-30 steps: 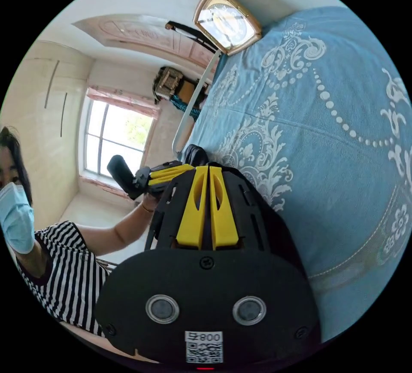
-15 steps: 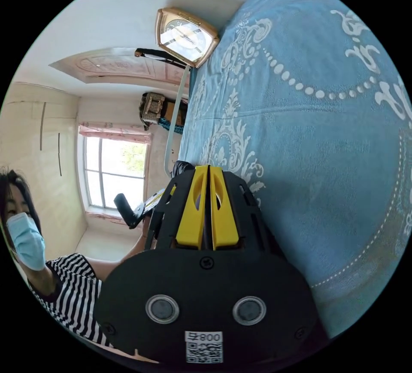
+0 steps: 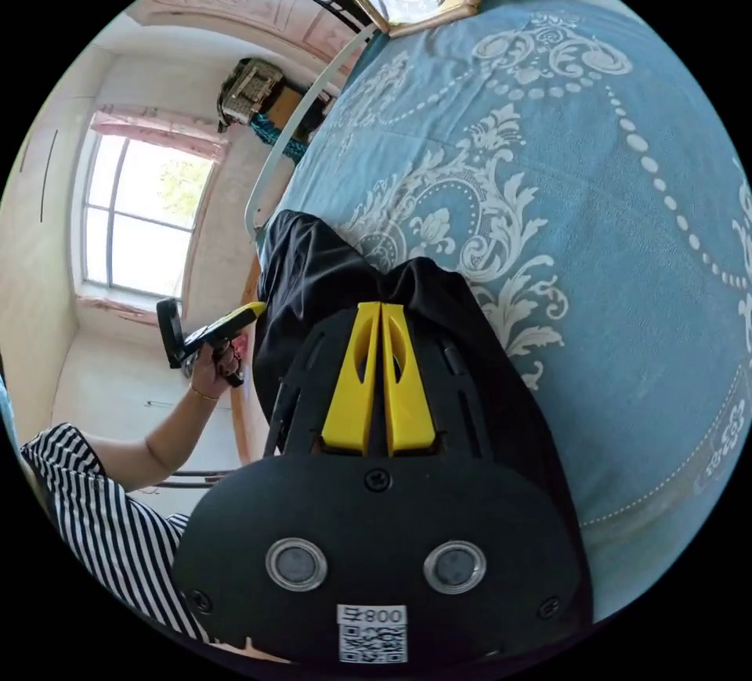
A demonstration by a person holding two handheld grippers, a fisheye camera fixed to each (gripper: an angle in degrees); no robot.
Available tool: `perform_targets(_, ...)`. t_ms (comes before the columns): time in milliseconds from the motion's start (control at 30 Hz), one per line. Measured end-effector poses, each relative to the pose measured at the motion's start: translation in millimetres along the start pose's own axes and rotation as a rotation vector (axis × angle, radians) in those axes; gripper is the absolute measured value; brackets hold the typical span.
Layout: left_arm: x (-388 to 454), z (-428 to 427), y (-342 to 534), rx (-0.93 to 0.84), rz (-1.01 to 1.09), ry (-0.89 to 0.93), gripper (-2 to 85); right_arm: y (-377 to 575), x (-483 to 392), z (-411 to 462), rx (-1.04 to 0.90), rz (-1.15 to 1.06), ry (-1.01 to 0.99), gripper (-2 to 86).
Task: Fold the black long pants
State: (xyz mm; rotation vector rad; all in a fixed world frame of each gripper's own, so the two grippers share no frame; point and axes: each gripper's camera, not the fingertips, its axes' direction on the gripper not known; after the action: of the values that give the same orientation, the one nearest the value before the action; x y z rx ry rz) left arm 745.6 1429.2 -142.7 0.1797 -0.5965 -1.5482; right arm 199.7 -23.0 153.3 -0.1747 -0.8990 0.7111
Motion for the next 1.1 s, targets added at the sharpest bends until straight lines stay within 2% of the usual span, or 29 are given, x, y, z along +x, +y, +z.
perform_targets(133, -29, -25, 18, 0.143, -0.139, -0.018, 3.8, 7, -42, -8, 0.061, -0.135, -0.021, 2.0)
perform_targets(200, -56, -19, 24, 0.138, -0.238, 0.113, 6.5, 12, -72, 2, 0.015, -0.232, -0.042, 3.5)
perform_targets(300, -81, -3, 25, 0.122, -0.333, 0.264, 7.5, 28, -122, 39, -0.130, -0.399, 0.038, 6.3)
perform_targets(433, -88, 0, 26, 0.110, -0.347, 0.280, 6.1, 53, -157, 90, -0.322, -0.534, 0.177, 4.7)
perform_targets(533, -85, -10, 32, 0.149, -0.311, 0.265, 5.2, 66, -161, 99, -0.322, -0.553, 0.233, 1.7)
perform_targets(700, -89, 9, 42, 0.115, -0.348, 0.294, 6.0, 72, -141, 88, -0.316, -0.462, 0.107, 0.5)
perform_targets(833, -71, -2, 44, 0.206, -0.329, 0.169, 4.5, 70, -100, 35, -0.074, -0.325, 0.128, 0.2)
perform_targets(967, -11, 7, 19, 0.244, -0.087, 0.165, 1.5, 76, -36, 2, 0.080, -0.112, 0.124, 0.1)
perform_targets(1033, 22, 25, 2, 0.189, 0.044, 0.153, 0.9, 83, -17, -2, 0.106, -0.059, 0.142, 0.1)
perform_targets(1100, 60, 57, -15, 0.115, 0.148, 0.067, 0.6, 91, -3, 1, 0.092, -0.036, 0.171, 0.1)
